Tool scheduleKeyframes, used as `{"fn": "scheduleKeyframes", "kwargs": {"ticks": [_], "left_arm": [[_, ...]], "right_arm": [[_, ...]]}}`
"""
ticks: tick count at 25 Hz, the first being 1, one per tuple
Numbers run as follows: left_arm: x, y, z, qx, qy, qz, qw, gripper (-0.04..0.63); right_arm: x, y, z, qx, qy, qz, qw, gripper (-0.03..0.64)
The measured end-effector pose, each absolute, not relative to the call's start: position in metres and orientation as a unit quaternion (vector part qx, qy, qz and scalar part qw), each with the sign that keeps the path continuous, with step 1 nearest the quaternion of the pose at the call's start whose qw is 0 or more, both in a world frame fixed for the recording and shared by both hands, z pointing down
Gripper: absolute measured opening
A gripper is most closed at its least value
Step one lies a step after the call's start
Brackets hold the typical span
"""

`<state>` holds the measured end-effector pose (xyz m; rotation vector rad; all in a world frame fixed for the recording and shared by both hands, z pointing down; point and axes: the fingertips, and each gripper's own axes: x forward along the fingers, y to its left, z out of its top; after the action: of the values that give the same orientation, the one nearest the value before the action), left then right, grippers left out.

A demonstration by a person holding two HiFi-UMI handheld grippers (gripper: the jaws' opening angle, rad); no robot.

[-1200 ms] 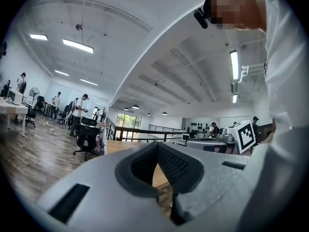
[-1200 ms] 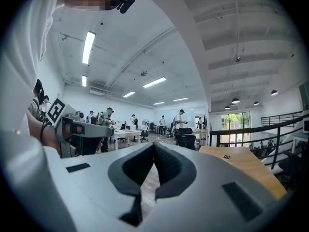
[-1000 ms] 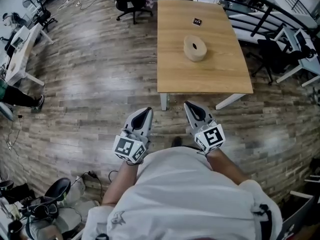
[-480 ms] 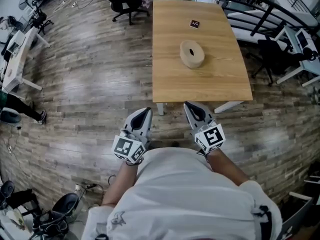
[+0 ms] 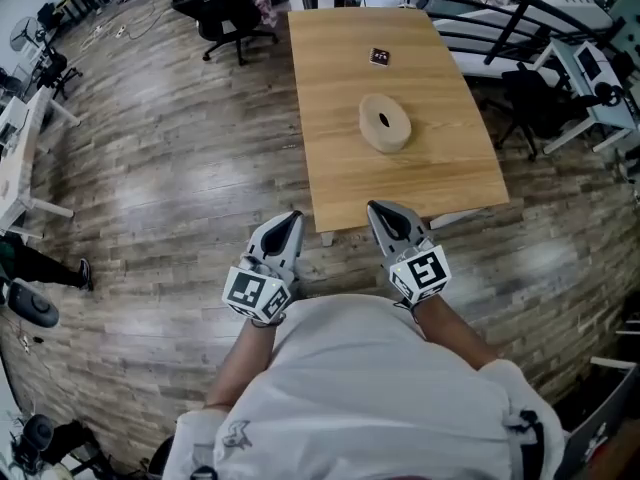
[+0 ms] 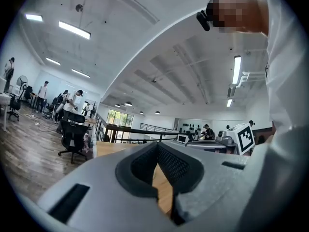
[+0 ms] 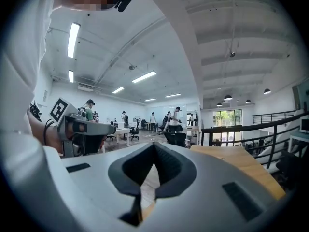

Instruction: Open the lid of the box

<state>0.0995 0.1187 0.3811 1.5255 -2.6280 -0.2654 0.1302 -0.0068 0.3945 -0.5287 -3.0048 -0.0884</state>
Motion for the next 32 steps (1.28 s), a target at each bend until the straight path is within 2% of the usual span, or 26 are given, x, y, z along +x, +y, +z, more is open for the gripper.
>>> {"fn": "scheduleKeyframes", "kwargs": {"ticks": [7, 15, 23, 32], "left_arm": [[0.027, 0.145, 0.371, 0.549, -0.831, -0.083, 0.049, 0.006], [-0.025, 0.179, 0.367, 0.602, -0.794, -0.073, 0.052, 0.006], [-0.054, 0.193, 0.377, 0.64, -0.762, -0.071, 0.062, 0.006], [-0.068, 0.153, 0.392, 0.675, -0.73, -0.059, 0.083, 0.006]], "right_arm": [[0.074, 0.027, 0.391, -0.123, -0.991, -0.021, 0.051, 0.005], [0.03, 0.066, 0.388, -0.066, -0.997, -0.014, 0.047, 0.006], [0.012, 0.097, 0.399, -0.036, -0.997, -0.019, 0.065, 0.006], [0.008, 0.063, 0.41, 0.01, -0.997, -0.004, 0.074, 0.006]]}}
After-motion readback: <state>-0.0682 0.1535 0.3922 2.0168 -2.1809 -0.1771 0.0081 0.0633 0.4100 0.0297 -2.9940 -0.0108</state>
